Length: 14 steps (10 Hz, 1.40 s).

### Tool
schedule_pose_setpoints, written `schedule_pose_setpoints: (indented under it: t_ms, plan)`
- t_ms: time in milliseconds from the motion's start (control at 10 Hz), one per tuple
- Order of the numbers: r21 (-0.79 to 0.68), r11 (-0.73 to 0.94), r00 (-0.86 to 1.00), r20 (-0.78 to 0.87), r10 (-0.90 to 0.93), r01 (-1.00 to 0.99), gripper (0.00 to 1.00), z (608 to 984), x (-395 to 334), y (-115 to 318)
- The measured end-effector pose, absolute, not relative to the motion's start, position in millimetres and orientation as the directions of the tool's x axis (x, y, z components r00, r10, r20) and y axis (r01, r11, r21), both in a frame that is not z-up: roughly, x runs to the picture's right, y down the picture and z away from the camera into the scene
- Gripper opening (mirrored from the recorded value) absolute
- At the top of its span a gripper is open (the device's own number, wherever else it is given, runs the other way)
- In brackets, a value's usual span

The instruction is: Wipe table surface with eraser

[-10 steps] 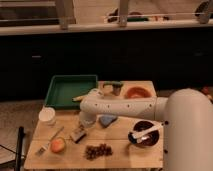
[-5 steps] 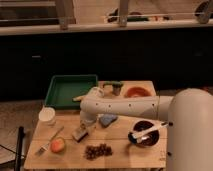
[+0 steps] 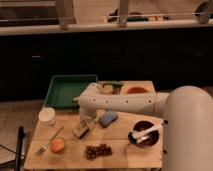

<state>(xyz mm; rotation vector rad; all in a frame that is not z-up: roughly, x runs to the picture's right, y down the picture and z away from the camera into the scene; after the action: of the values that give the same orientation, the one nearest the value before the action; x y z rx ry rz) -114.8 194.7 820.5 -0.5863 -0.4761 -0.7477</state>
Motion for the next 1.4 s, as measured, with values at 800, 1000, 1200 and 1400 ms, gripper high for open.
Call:
schedule_pose_setpoints:
  t_ms: [800,1000,1200,1400]
  plan:
    - [-0.105,0.225,0.230,0.717,-0.657,0.969,0.00,806.8,-158.8,215.1]
    - [-0.143,0.201,0.241,0.728,-0.642,0.969,0.00,814.4,-136.0,222.8]
    - [-0.184,0.205,0.274,0.728,-0.629,0.961,0.00,822.8,-109.9,224.1]
    - [-0.221,0.231,0.319,0.711,-0.627,0.947,0.00,830.5,-94.1,215.5]
